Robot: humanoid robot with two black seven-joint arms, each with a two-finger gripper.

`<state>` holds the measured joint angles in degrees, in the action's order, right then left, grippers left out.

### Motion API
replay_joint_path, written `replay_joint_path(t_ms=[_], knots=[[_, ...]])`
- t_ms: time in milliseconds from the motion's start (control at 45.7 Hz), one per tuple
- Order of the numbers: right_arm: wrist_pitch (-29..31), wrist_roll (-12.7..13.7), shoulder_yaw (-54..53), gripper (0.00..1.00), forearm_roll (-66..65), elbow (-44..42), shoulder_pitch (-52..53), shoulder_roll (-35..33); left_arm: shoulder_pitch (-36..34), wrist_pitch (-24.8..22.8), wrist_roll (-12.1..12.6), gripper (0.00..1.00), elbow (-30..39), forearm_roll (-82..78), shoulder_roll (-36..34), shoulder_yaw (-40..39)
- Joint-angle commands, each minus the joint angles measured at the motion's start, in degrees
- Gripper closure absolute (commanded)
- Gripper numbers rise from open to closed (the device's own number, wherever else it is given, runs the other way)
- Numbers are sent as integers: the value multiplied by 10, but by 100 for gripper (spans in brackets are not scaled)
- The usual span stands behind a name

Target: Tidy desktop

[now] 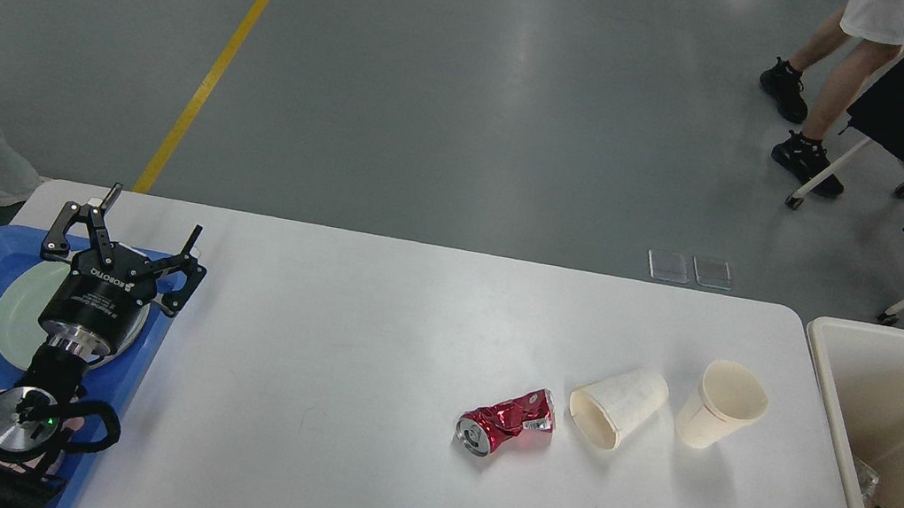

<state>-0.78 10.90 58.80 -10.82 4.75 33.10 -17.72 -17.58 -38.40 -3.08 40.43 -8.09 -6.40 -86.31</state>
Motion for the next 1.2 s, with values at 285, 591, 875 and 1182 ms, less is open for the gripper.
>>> replay_joint_path(t_ms=[285, 591, 875, 1182], knots=[[-5, 0, -9, 0, 2, 1, 7, -5, 0, 0, 0, 3, 0, 0, 0, 0], [12, 9, -72, 0, -3, 36, 60, -36, 0, 0, 0, 3, 0, 0, 1, 0], [58, 93, -48, 0, -56, 148, 197, -94, 0, 0, 1, 3, 0, 0, 1, 0], [159, 182, 8, 0, -65, 421, 475, -139, 0, 0, 1, 3, 0, 0, 1, 0]])
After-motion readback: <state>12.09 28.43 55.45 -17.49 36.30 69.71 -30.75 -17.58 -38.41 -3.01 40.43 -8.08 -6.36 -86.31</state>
